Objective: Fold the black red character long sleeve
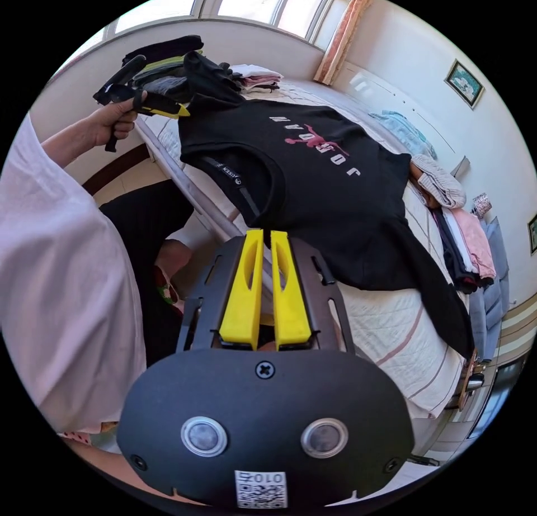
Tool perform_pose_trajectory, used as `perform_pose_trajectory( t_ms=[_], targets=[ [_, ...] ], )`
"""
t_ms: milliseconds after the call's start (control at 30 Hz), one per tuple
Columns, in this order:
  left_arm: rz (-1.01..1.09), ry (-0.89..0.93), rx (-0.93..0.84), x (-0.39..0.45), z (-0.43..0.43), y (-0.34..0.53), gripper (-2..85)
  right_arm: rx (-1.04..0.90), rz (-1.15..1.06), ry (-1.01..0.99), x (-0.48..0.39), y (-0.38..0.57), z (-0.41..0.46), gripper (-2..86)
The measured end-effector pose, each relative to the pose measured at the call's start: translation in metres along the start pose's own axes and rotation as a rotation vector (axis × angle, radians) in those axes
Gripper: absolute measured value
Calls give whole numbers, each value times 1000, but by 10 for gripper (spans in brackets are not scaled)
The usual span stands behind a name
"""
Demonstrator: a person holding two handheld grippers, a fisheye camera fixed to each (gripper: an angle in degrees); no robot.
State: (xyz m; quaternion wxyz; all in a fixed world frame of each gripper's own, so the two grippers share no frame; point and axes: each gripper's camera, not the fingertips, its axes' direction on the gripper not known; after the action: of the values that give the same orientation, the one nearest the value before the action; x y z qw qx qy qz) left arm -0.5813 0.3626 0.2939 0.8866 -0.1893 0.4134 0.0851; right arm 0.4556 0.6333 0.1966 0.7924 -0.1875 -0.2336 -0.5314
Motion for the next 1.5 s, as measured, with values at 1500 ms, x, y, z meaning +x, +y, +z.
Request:
perform_pose_trajectory(
  t_ms=[1500],
  targets=[
    [78,95,-77,75,14,16,0,118,624,-453,621,143,-206,28]
  ],
)
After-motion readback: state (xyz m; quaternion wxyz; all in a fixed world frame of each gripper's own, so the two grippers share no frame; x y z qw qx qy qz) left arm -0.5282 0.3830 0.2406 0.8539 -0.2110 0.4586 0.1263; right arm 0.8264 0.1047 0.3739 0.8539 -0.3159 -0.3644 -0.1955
